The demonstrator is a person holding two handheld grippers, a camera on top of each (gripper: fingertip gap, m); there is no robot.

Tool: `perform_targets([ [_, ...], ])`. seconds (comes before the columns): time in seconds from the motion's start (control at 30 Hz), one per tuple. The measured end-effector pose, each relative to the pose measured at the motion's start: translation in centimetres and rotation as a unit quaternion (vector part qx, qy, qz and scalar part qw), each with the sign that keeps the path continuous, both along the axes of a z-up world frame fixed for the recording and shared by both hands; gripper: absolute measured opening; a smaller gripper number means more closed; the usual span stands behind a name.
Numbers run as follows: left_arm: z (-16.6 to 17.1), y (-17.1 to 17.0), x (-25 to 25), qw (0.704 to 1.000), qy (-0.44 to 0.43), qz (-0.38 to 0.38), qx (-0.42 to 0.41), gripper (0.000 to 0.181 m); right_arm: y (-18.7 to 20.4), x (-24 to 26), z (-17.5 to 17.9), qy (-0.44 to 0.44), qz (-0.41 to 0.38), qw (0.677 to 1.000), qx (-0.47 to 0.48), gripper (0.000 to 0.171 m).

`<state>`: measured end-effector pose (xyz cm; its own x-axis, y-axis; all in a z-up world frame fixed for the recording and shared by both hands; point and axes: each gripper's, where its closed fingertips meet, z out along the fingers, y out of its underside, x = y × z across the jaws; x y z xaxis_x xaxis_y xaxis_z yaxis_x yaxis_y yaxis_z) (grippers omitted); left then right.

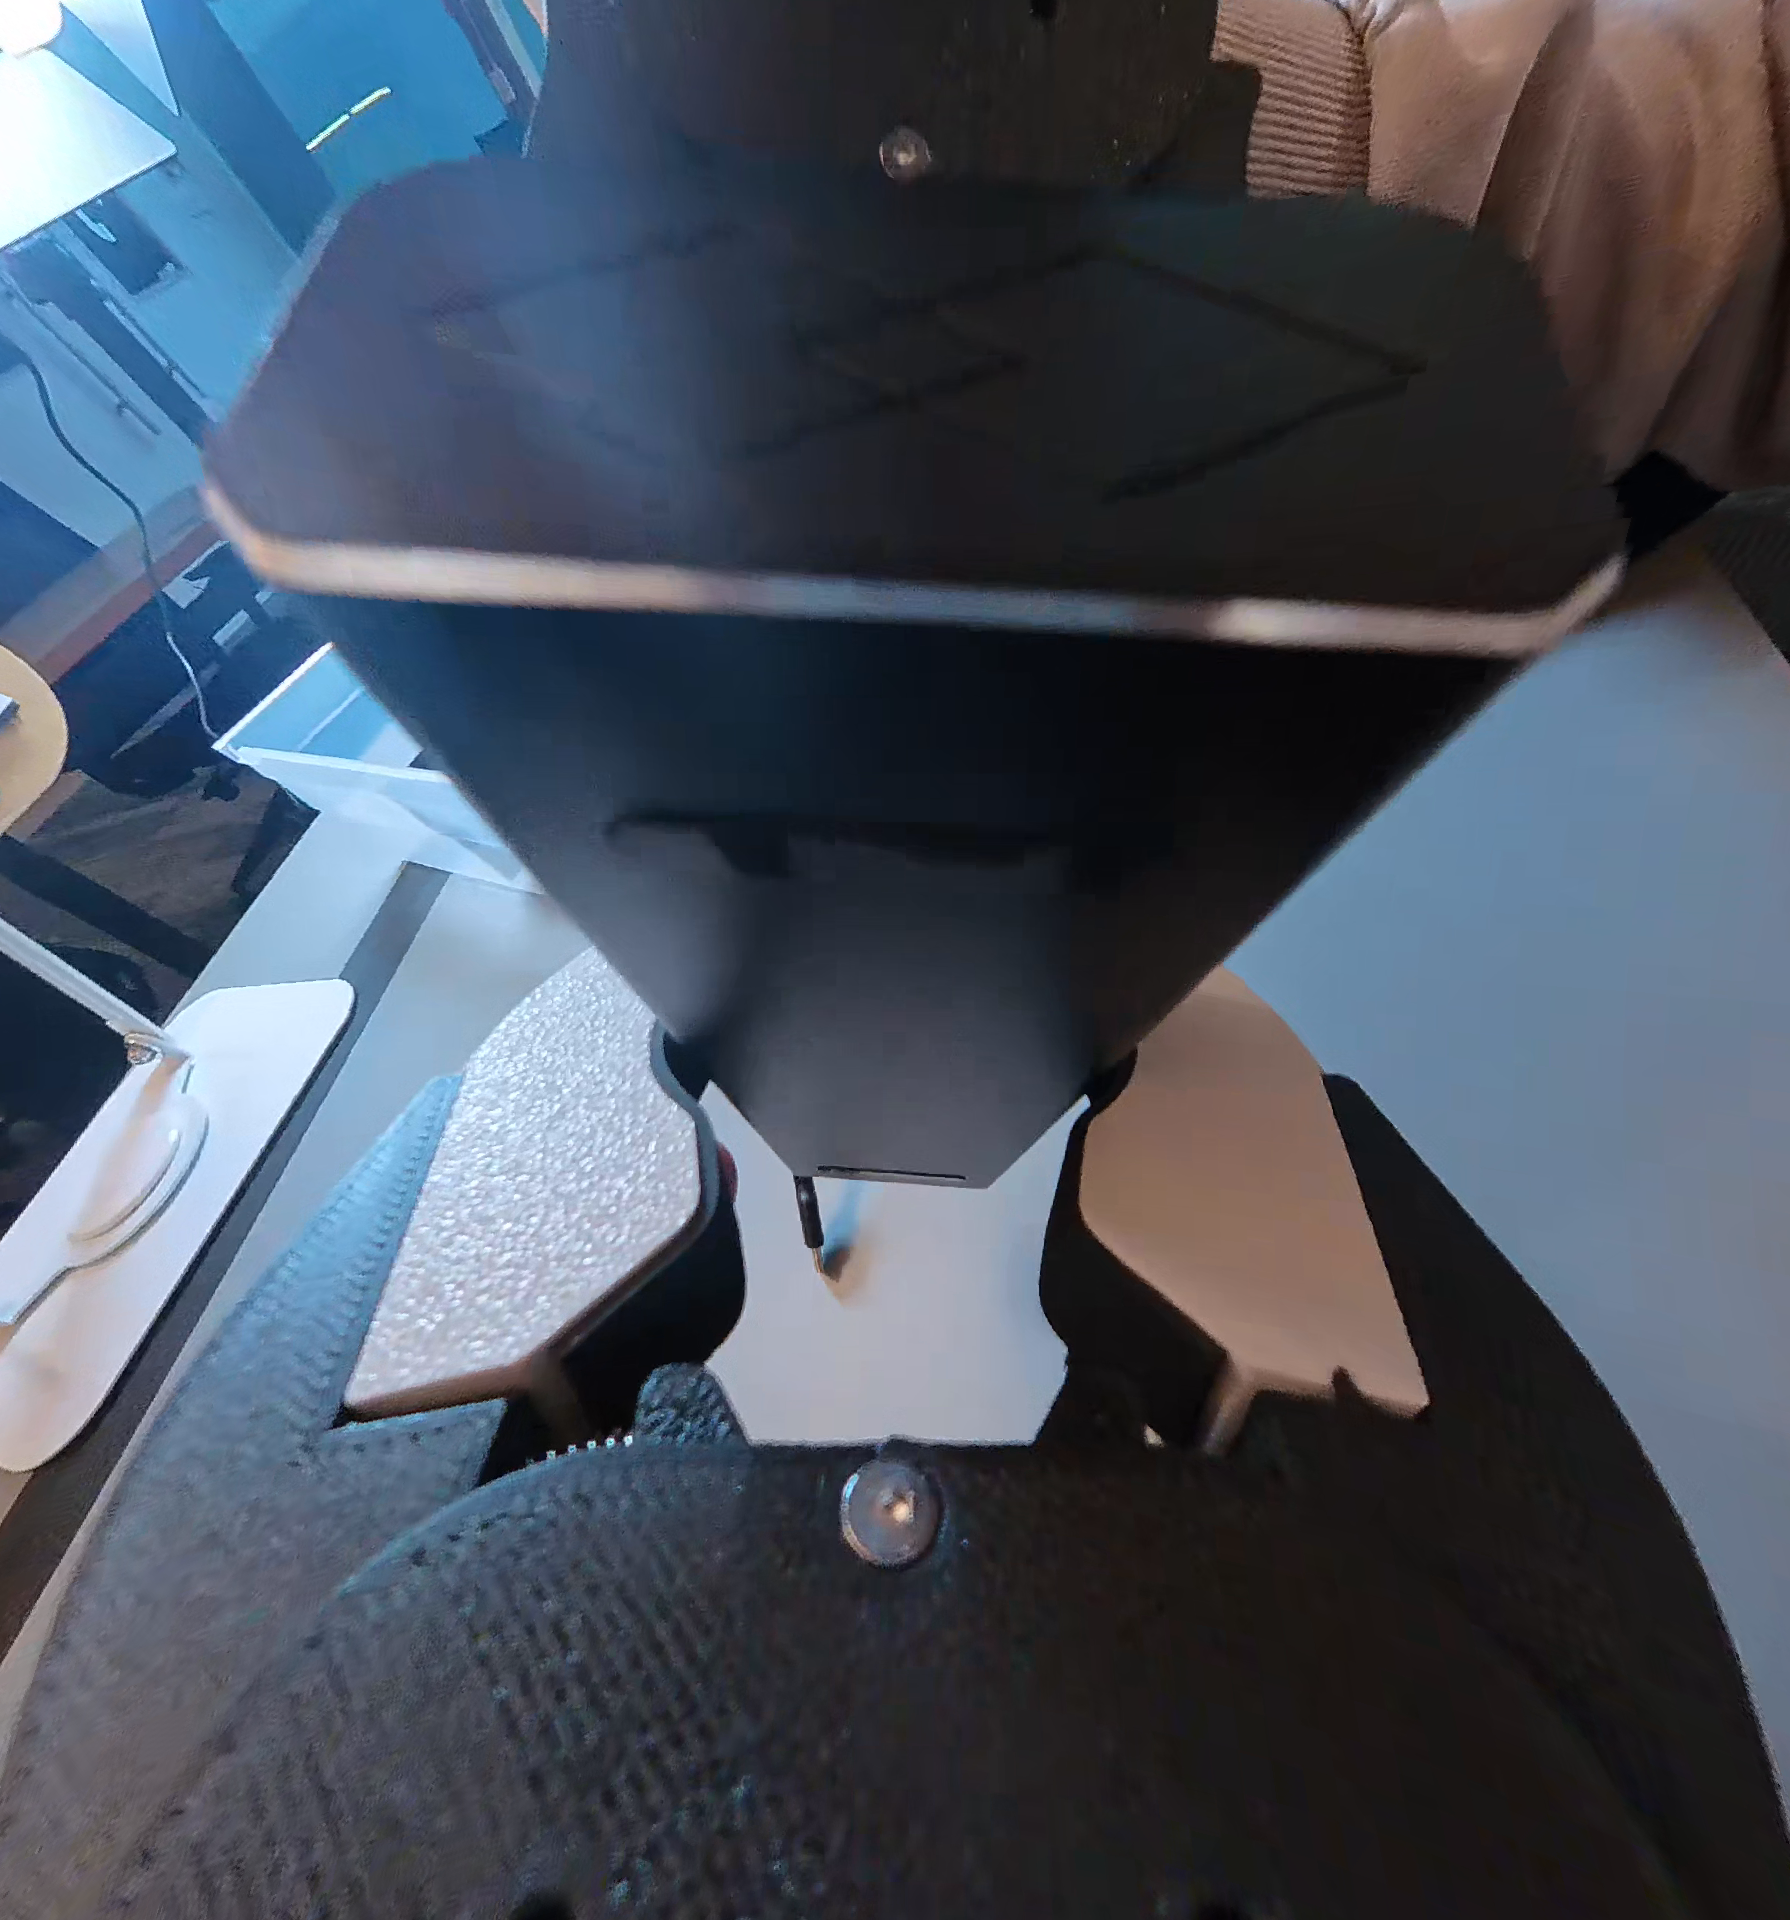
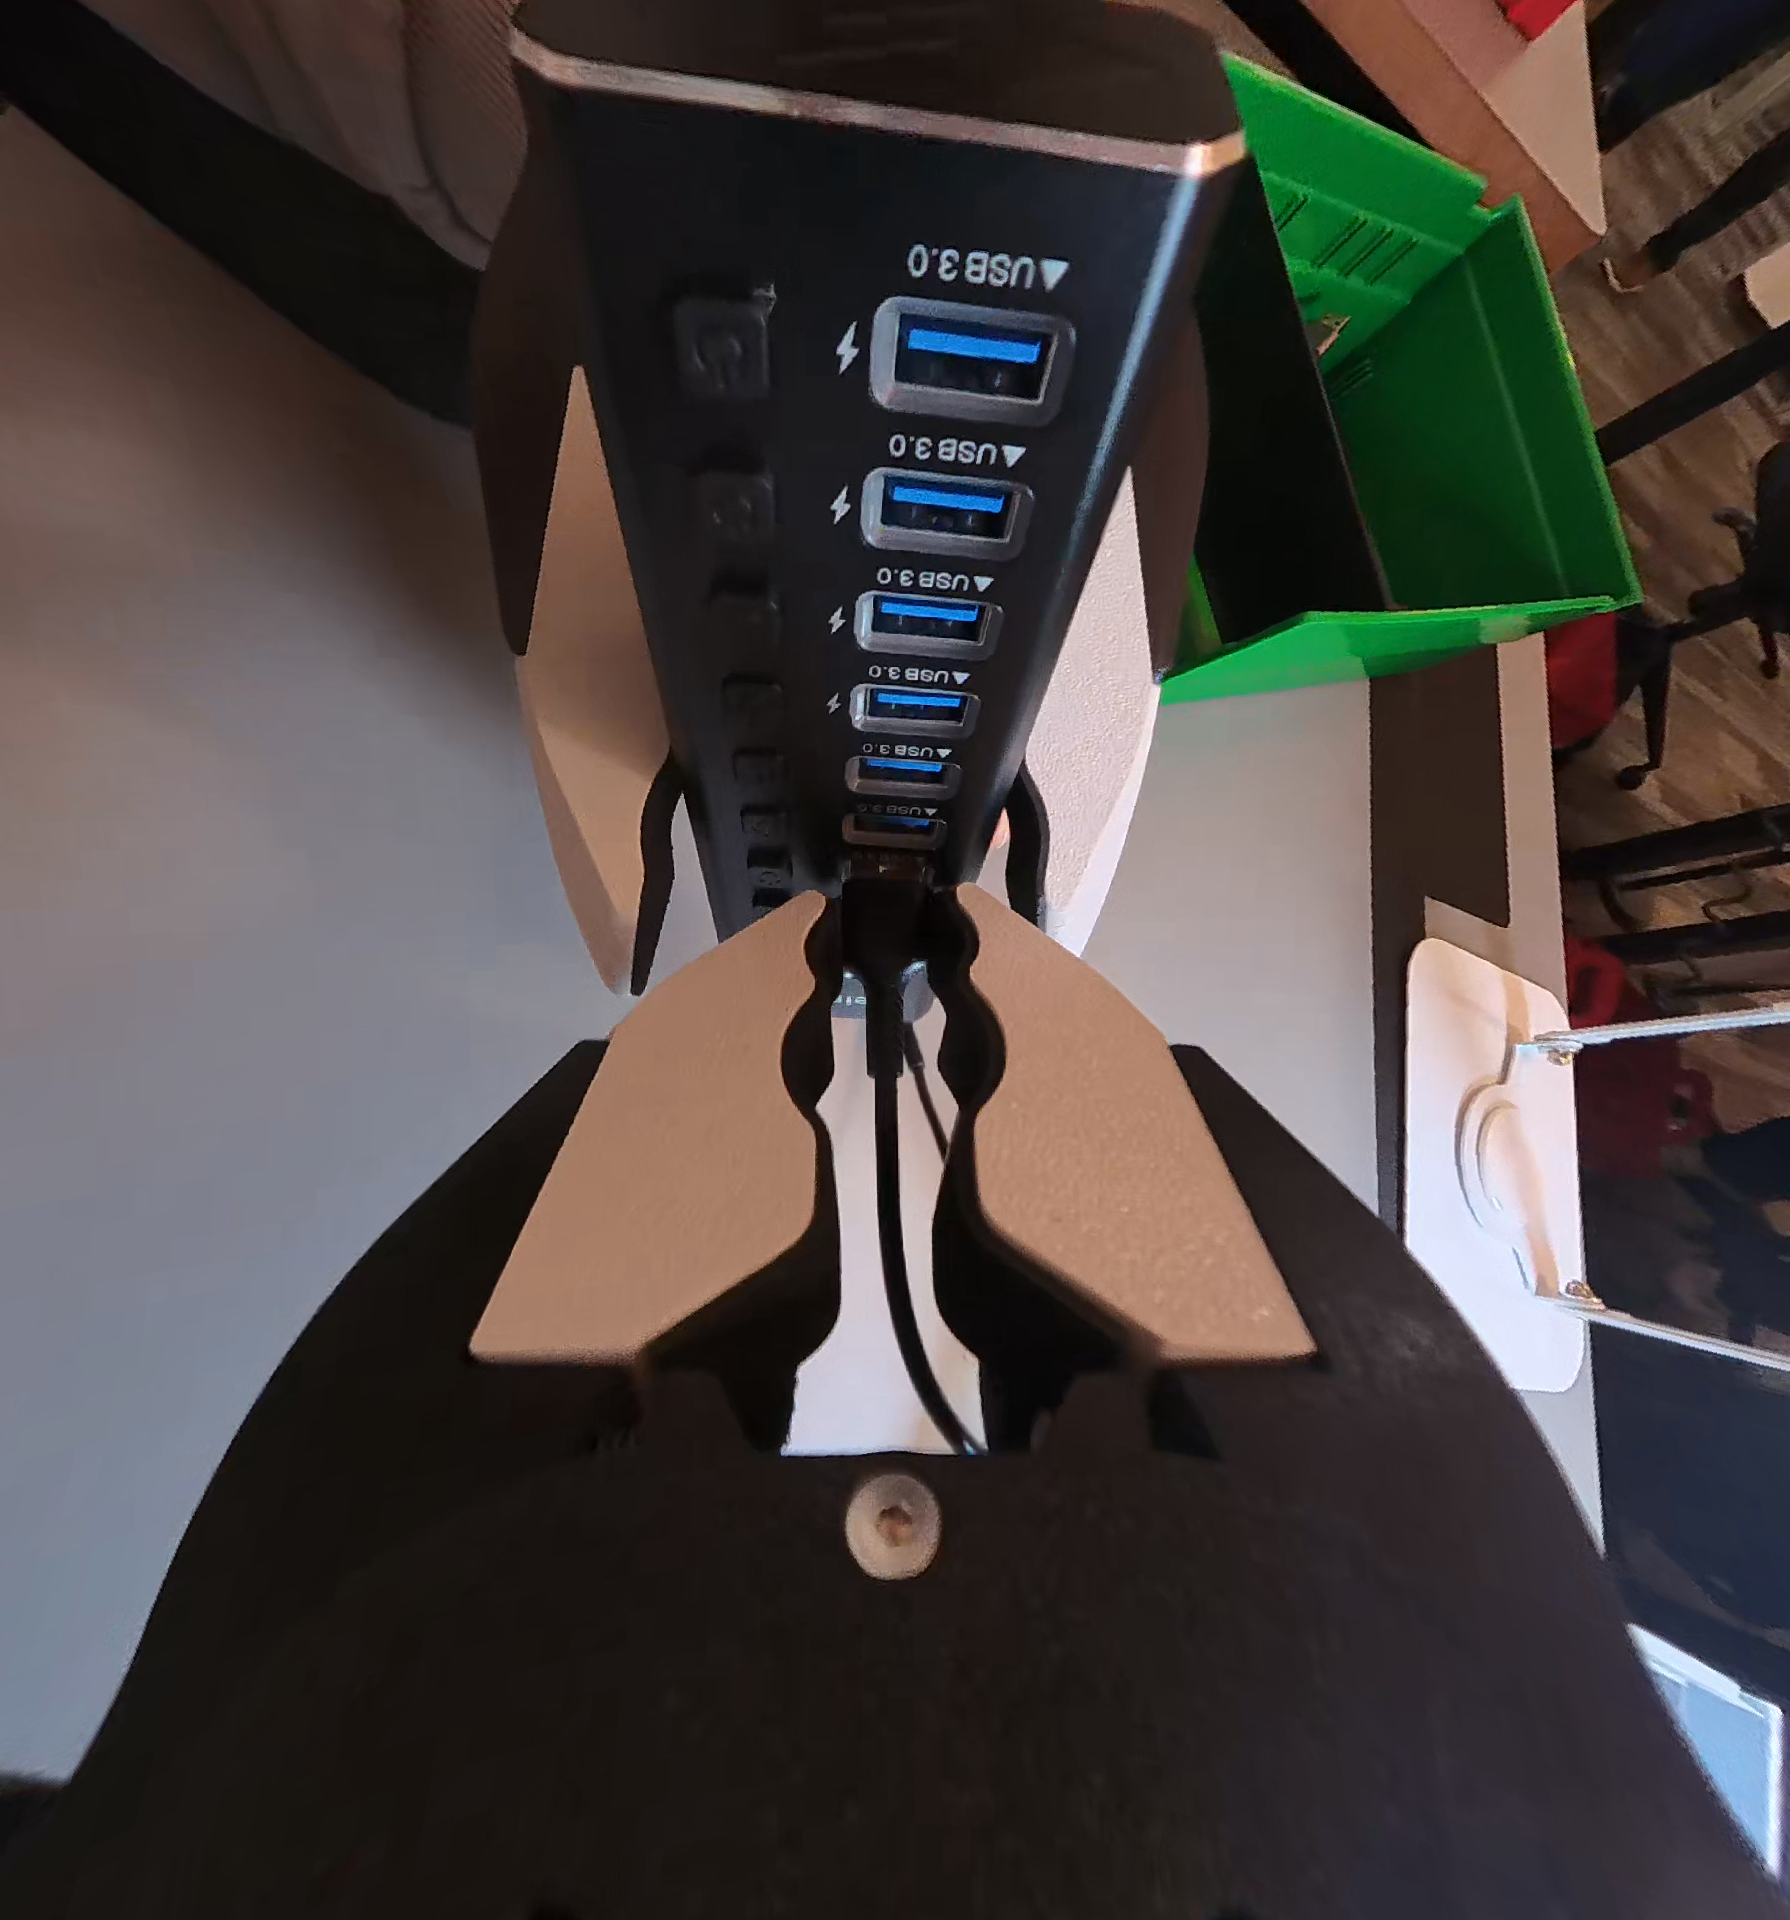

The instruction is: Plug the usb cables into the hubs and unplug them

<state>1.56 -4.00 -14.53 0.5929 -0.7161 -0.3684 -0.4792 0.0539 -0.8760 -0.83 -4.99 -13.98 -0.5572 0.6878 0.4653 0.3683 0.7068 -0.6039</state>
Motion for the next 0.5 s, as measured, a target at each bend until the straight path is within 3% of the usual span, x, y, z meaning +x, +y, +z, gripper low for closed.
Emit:
perform_targets([
  [0.23,0.5,0.6,0.5,1.0,0.006,0.009,0.011,0.072,0.6,0.7,0.8,0.0,-0.006,1.0,0.013,0.016],
  [0.4,0.5,1.0,0.3,1.0,0.0,0.023,0.009,0.072,1.0,0.7,0.9,0.001,-0.024,0.997,0.08,0.016],
  [0.47,0.0,1.4,-1.9,0.998,0.023,0.063,0.008,0.072,4.1,2.2,1.6,-0.01,-0.074,0.989,0.125,0.016],
  [0.5,-0.4,1.6,-4.1,0.996,0.02,0.088,0.004,0.072,5.1,3.2,3.3,0.014,-0.085,0.993,0.083,0.016],
])
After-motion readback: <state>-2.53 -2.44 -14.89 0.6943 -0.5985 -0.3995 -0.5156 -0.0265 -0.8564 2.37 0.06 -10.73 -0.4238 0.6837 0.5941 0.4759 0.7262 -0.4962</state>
